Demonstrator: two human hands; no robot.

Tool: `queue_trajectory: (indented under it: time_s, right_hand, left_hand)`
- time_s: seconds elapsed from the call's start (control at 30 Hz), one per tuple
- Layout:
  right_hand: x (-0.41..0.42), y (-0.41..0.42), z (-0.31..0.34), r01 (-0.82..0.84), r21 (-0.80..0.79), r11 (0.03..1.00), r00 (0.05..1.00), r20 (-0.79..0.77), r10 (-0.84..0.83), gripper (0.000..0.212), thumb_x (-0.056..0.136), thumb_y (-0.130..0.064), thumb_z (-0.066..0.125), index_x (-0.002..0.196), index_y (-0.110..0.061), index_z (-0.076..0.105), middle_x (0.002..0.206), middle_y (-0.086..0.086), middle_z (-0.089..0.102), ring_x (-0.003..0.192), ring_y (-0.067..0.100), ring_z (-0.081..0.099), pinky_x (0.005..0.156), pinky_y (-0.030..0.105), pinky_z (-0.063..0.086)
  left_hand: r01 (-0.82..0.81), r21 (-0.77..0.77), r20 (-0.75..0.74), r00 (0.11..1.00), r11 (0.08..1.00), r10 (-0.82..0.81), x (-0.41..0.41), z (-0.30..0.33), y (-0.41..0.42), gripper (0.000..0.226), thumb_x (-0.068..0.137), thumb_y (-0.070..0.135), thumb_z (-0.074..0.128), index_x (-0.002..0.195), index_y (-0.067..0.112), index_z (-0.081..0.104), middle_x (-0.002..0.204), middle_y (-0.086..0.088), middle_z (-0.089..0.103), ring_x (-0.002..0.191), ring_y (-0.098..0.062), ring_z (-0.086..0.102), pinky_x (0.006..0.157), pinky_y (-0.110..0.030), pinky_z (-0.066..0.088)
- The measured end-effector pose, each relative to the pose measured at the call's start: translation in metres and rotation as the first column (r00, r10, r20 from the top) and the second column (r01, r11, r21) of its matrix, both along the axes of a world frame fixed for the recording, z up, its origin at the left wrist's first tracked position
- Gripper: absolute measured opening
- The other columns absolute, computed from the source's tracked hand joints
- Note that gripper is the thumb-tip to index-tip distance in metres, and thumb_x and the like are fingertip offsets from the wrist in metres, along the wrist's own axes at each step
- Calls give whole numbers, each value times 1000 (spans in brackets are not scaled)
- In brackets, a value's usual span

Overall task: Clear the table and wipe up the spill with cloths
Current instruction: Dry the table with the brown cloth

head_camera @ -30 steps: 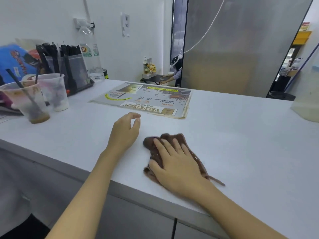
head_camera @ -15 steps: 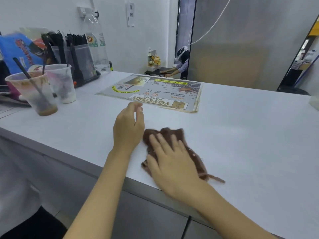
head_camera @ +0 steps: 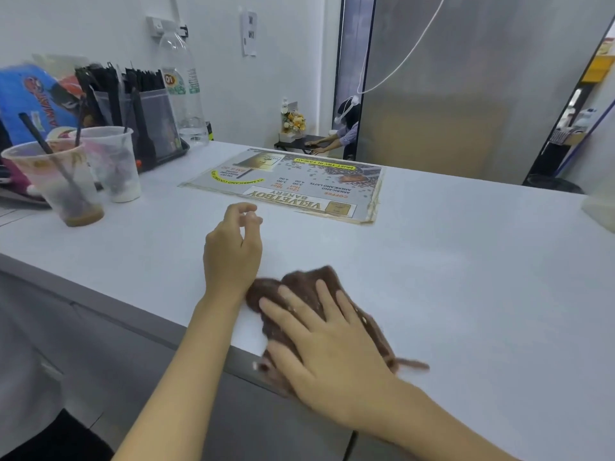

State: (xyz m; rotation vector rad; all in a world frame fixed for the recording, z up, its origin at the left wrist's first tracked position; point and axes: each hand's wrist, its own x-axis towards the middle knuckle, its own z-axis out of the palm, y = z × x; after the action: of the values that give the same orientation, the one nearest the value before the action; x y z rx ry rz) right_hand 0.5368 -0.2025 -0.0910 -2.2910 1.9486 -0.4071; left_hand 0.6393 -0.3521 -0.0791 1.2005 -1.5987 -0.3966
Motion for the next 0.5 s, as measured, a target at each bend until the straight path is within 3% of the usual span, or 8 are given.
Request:
queue_trajectory:
  time_s: [0.13, 0.23, 0.37, 0.43, 0.5]
  right_hand:
    - [-57, 23, 8, 99, 99, 990, 995, 13, -100, 56, 71, -72, 1, 127, -73, -5, 151, -34, -8, 145, 12, -16, 116, 35, -12]
    - [-112, -7, 11, 314, 130, 940, 948, -95, -304, 60, 83, -70, 13, 139, -59, -5, 156, -24, -2, 147, 20, -5, 117, 39, -2]
    - [-144, -72, 13, 514, 148, 845, 857, -50, -512, 61, 94, -57, 23, 149, -39, 3, 159, -11, 4, 146, 29, -2, 118, 45, -2]
    - [-127, -93, 11, 537, 118, 835, 843, -46, -536, 60, 96, -52, 23, 151, -33, 6, 160, -7, 4, 145, 33, -1, 118, 45, -2]
    - [-100, -89, 6, 425, 87, 901, 905, -31, -424, 58, 96, -51, 22, 150, -36, 7, 160, -9, 2, 146, 31, -2, 118, 43, -3]
  left_hand:
    - [38, 103, 21, 999, 994, -41, -7, 1, -7, 21, 97, 25, 40, 107, 20, 58, 102, 3, 70, 80, -24, 54, 74, -31, 43]
    - [73, 126, 56, 995, 989, -81, -19, 7, -15, 23, 96, 28, 40, 108, 20, 59, 106, 1, 69, 77, -26, 52, 76, -35, 46]
    - [96, 110, 113, 988, 989, -108, -35, 14, -27, 25, 96, 27, 40, 110, 20, 59, 107, 0, 68, 70, -20, 47, 71, -32, 42]
    - [81, 113, 129, 987, 990, -95, -41, 15, -33, 23, 96, 27, 39, 109, 21, 58, 106, 1, 67, 74, -20, 49, 70, -31, 40]
    - [73, 90, 156, 984, 993, -86, -47, 16, -39, 25, 97, 27, 39, 110, 20, 58, 105, -1, 67, 82, -22, 53, 71, -31, 39]
